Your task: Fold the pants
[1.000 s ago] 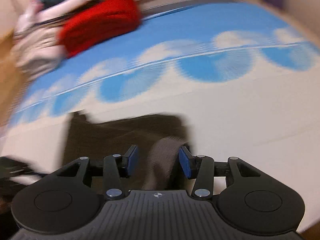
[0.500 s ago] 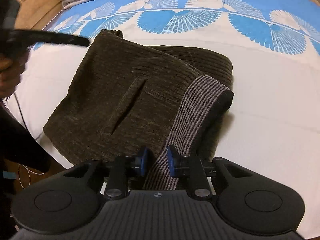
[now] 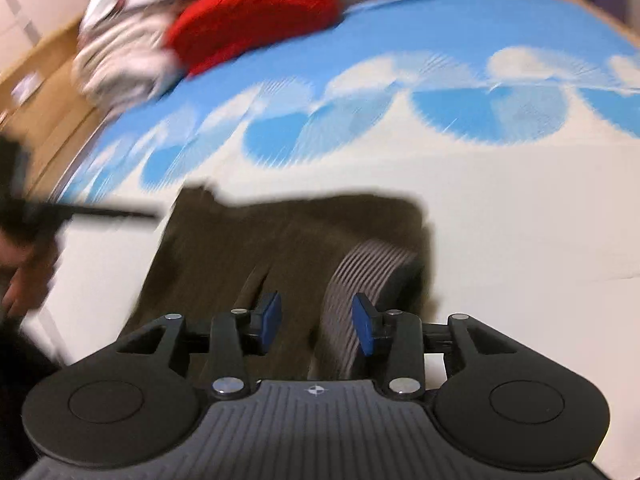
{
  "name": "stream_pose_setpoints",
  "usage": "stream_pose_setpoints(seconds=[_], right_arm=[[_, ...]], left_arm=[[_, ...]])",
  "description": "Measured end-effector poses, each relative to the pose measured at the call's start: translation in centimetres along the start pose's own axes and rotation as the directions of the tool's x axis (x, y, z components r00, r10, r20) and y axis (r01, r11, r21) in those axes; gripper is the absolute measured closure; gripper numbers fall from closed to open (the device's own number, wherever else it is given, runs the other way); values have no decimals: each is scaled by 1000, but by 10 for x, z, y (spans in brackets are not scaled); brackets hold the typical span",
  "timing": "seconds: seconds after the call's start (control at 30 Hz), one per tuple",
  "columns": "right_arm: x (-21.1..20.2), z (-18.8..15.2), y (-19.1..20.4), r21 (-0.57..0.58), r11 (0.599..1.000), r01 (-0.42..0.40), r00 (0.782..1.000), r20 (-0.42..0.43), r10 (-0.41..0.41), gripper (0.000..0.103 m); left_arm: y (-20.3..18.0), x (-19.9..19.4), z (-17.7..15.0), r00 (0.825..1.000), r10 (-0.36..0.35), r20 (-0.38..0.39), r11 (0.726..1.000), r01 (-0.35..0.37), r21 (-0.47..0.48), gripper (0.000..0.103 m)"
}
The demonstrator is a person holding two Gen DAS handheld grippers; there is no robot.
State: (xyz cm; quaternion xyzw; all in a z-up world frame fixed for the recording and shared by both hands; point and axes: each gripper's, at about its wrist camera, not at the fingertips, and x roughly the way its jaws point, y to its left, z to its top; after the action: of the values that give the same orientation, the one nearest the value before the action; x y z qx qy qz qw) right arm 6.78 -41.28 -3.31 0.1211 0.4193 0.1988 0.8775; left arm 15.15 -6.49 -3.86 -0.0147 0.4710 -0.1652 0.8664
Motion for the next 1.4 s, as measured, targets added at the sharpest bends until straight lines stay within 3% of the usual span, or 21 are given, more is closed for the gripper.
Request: stream_pose_setpoints(seconds=[0.07,0.13,0.17,0.2,0.27,0.33,0.37,0.4,0.47,0.67,0.73,0.77,0.83,0.93,1.07,1.27,1.4], right_arm=[[8,2,-1,22,999,48,999,5,-48,61],[24,-1,-1,2,989,146,987,-63,-145,58],[32,-5,-4,-10,981,194,976,-103,-194,43],[34,-6,-8,12,975,221,969,-118,-218,39],[31,-6,-14,93,975,204,974,-120,-192,38],[27,-6,-18,144,972,185,980,-104,-171,36],[26,-8,-20,165,970,179,981,-98,-165,31],[27,-12,-22,183,968,172,982,-106,-154,28],[34,-19,-31,238,961,139,983,-152,-104,17],[56,-34,-42,357,931,73,977,-213,5,10],[60,-35,-41,365,929,57,977,-214,24,11],[60,-35,-39,354,934,55,978,-207,21,16],[60,-32,-32,322,945,62,979,-202,5,21],[57,-29,-26,295,952,78,982,-188,-22,32],[49,-19,-18,269,959,87,992,-117,-57,50],[38,14,1,221,975,19,998,53,-32,55],[42,45,31,135,990,-25,989,145,5,56]], left_arm=[[-9,10,-14,999,-4,-54,999,6,52,61],[-10,33,-33,986,49,-156,994,-32,106,57],[-10,37,-40,984,65,-168,992,-45,120,53],[-9,34,-42,987,59,-150,993,-43,109,54],[-6,23,-39,988,43,-145,996,-32,83,53],[-1,10,-39,995,19,-97,998,-13,58,39],[5,6,-40,997,12,-73,1000,-10,22,24],[10,6,-42,998,7,-67,1000,-8,-20,17],[22,14,-46,996,-21,-92,993,10,-117,17],[43,52,-58,977,-147,-152,941,91,-325,17],[43,58,-58,973,-183,-137,927,125,-354,17],[41,60,-55,974,-188,-128,926,133,-353,18],[36,64,-52,974,-198,-110,928,150,-342,27],[27,65,-51,981,-158,-109,942,117,-314,35],[18,47,-40,988,-139,-69,956,115,-272,59],[22,1,-11,996,-51,67,976,64,-209,62],[45,-25,8,990,6,144,970,30,-243,62]])
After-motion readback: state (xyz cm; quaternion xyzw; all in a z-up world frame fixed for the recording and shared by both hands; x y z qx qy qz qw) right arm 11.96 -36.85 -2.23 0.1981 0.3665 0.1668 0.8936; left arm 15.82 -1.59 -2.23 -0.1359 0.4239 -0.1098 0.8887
